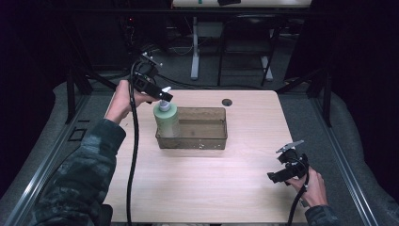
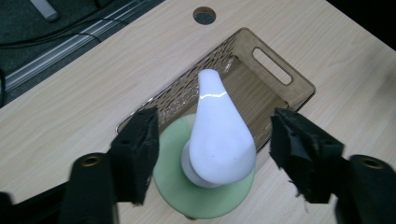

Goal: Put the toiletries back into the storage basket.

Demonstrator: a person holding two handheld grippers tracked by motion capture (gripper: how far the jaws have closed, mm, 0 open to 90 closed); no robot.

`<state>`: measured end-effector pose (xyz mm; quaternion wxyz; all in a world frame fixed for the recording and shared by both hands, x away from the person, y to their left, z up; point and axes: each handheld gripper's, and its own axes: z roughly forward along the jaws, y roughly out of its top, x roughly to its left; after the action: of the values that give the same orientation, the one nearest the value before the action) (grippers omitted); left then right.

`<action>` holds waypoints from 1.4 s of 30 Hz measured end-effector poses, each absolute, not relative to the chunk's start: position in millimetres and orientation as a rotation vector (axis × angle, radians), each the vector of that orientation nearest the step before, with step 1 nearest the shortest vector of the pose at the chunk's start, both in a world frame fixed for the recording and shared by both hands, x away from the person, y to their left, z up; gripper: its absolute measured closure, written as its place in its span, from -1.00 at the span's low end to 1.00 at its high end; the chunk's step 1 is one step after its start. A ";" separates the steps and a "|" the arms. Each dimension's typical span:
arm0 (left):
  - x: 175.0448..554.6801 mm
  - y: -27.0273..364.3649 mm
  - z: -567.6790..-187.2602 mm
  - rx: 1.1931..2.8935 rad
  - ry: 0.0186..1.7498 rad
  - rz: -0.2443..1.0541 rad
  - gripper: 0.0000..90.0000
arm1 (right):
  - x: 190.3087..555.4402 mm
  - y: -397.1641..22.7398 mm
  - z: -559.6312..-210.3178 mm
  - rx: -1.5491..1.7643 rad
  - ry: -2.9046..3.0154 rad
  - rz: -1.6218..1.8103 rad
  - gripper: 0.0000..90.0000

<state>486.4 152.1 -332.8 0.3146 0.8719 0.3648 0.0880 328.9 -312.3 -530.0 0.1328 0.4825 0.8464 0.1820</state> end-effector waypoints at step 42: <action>400.5 189.9 -400.1 2.217 1.014 0.235 -1.00 | 328.4 -310.5 -529.5 1.389 2.459 0.518 -1.00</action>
<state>400.5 189.9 -400.1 0.3392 0.8515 0.3896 0.0902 328.4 -310.5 -529.5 0.1348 0.4793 0.8486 0.1789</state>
